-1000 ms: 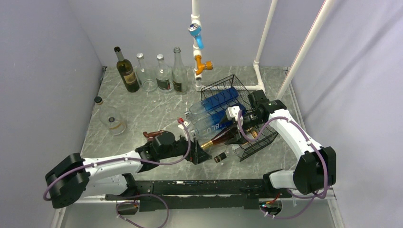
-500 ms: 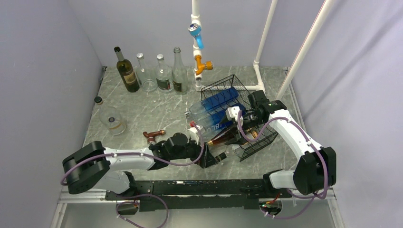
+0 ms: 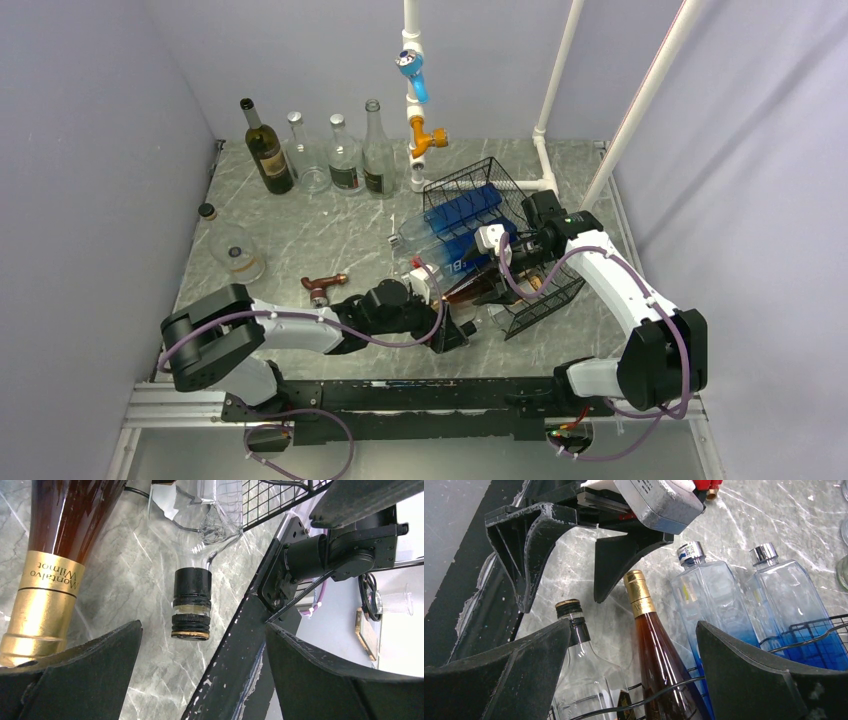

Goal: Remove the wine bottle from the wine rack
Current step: Pick up the wine bottle from the wine rack.

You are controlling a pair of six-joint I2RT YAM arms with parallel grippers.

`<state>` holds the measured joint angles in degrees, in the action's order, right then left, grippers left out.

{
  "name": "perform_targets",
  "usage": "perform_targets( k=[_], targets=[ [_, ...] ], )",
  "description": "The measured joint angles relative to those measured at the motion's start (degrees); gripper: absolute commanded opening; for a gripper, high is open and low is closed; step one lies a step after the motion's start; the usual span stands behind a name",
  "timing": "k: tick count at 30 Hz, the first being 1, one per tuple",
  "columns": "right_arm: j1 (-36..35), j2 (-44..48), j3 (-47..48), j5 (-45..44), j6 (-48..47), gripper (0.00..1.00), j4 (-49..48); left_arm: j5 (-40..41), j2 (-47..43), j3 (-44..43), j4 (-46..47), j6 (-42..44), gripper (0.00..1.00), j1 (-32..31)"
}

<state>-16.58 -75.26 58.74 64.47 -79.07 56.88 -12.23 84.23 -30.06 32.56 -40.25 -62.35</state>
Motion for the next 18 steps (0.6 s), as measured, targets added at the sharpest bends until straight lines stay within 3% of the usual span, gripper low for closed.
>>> perform_targets(
  k=[18],
  targets=[
    [0.00, -0.11, 0.00, -0.15, -0.02, 1.00, 0.00, 0.90, 2.01, 0.07, 6.43, -2.54, 0.95, -0.33]
  ],
)
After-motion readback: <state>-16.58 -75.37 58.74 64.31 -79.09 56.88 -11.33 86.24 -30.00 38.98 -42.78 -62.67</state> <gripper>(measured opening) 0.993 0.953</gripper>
